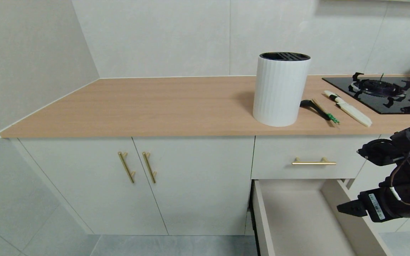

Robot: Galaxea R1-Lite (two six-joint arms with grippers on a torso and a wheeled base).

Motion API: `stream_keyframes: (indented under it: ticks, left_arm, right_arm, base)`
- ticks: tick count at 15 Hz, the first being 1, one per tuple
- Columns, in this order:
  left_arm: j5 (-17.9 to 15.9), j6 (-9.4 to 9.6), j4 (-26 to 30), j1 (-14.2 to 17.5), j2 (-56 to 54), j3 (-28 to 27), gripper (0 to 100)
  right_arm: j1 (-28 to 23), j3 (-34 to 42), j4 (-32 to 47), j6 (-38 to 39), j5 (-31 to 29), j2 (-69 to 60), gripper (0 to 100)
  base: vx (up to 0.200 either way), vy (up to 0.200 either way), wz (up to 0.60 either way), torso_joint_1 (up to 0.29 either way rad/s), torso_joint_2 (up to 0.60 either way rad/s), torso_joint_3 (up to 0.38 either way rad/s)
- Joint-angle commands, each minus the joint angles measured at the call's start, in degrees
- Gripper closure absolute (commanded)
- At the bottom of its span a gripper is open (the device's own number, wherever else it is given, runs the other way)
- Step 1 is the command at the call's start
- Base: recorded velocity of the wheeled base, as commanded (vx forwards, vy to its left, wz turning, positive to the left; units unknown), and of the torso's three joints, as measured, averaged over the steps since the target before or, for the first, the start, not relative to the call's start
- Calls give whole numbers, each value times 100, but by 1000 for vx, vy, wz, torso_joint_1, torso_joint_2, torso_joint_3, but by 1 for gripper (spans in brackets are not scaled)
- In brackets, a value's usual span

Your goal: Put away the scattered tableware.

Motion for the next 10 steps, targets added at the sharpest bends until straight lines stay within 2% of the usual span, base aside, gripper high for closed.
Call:
stream_keyframes:
  ticks: [1,4,5,7,8,10]
  left_arm:
    - [0,-1,-1,2,2,0,0]
    - [0,-1,-1,2,2,0,0]
    - [0,-1,-1,2,2,0,0]
    - [0,-1,-1,2,2,0,0]
    - [0,-1,-1,2,2,0,0]
    - [0,-1,-1,2,2,0,0]
  right_arm:
    - [1,3,-77,-3,-1,-47,0]
    - [-17,30,-798,-12,-10,-267,0]
    - [-17,-76,-1246,-20,-54,-205,0]
    - [-69,-515,-1387,-20,-204,58,0]
    - [-227,-1297,-1167,-20,-371,472,0]
    - [-421,-2036,-886,-20,-379,867,0]
  base:
    - [0,0,0,217,-471,-266]
    - [0,0,0,89,-181,-98]
    - [0,0,0,22,-51,-27]
    - [0,0,0,0,0,0]
    - [0,0,0,0,0,0]
    - [0,0,0,0,0,0]
